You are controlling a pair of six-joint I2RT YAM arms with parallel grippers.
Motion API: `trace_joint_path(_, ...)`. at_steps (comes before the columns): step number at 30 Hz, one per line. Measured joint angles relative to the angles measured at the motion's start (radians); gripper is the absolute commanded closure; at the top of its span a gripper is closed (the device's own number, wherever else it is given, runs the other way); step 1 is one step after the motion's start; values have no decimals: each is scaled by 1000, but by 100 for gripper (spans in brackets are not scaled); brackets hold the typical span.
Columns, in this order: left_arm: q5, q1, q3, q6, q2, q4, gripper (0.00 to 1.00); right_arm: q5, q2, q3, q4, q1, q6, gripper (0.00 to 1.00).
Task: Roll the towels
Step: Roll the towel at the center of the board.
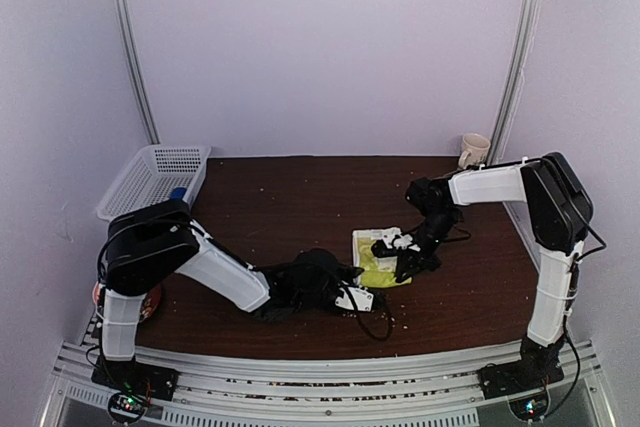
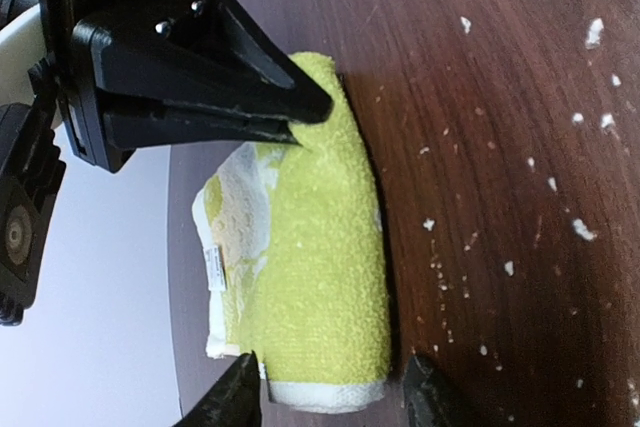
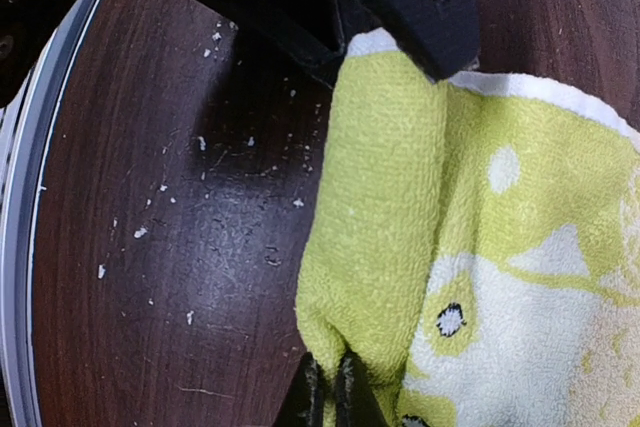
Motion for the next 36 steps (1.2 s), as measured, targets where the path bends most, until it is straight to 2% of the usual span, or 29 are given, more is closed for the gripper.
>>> trace_joint_path(5, -14, 0, 35, 11, 29, -1, 58, -4, 0, 0, -19, -2, -4, 100)
trace_joint_path(9, -27, 0, 66, 18, 56, -11, 82, -6, 0, 0, -29, -5, -7, 100)
trace_joint_path(11, -26, 0, 73, 24, 60, -30, 99, -8, 0, 2, -35, -6, -7, 100)
trace_joint_path(17, 4, -1, 89, 16, 58, -89, 100, -18, 8, 18, -53, -15, -12, 98)
trace_joint_path(23, 67, 8, 166, -68, 53, -239, 100, -13, -11, -3, -51, -26, -33, 71)
trace_joint_path(24, 80, 11, 182, -87, 53, -272, 100, -10, -30, -24, -40, -27, -47, 69)
trace_joint_path(36, 300, 64, 355, -319, 53, -629, 100, 43, -311, -238, 135, -37, -135, 57)
